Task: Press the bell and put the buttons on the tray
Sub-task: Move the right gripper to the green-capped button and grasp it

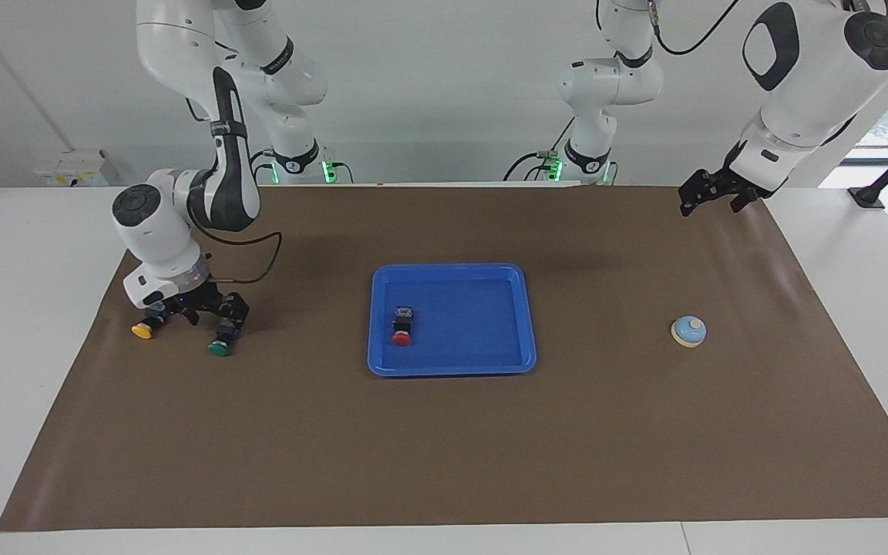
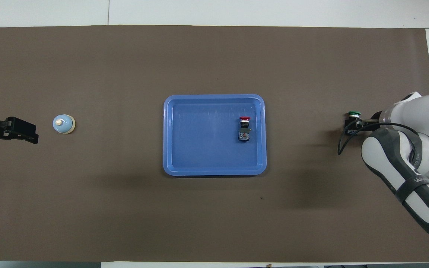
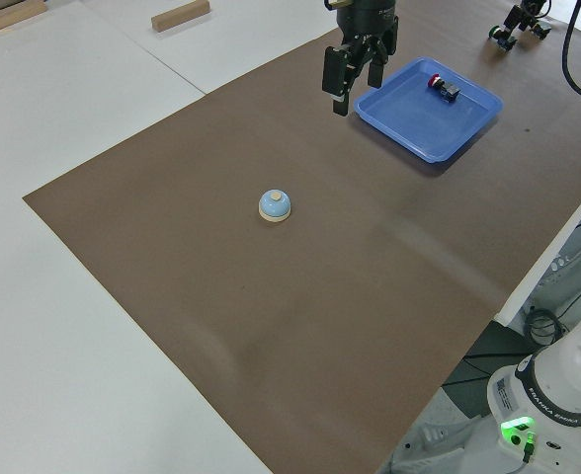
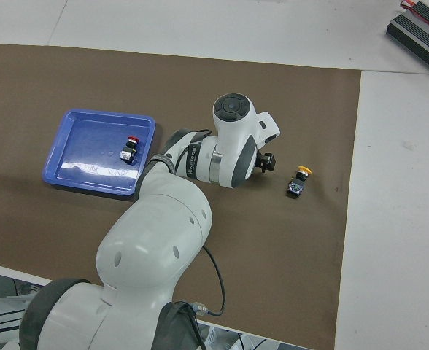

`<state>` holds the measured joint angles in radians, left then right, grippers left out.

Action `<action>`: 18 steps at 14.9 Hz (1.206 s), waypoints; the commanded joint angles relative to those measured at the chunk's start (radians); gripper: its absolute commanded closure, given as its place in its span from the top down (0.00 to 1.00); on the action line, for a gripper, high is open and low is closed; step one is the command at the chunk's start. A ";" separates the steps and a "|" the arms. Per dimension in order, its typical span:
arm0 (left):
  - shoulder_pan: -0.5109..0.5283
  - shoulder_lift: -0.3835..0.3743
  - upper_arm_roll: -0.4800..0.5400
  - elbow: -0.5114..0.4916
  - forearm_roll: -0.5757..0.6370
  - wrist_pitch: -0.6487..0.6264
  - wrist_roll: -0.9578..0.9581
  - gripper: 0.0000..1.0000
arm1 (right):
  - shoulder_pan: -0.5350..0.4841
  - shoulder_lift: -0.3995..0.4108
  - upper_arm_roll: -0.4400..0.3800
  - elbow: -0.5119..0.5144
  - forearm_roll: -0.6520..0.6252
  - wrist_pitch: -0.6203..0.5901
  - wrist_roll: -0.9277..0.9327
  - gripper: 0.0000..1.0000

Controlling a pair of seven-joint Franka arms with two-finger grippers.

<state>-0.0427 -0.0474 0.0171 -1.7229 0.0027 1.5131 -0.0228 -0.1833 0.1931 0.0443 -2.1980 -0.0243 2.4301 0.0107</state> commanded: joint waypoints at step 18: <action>0.006 -0.011 -0.002 -0.003 -0.009 0.002 -0.006 1.00 | 0.215 0.022 0.019 0.260 -0.011 -0.273 0.259 0.00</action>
<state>-0.0427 -0.0474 0.0171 -1.7229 0.0027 1.5131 -0.0228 -0.0418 0.2081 0.0602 -2.0334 -0.0243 2.2524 0.1624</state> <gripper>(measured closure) 0.000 0.595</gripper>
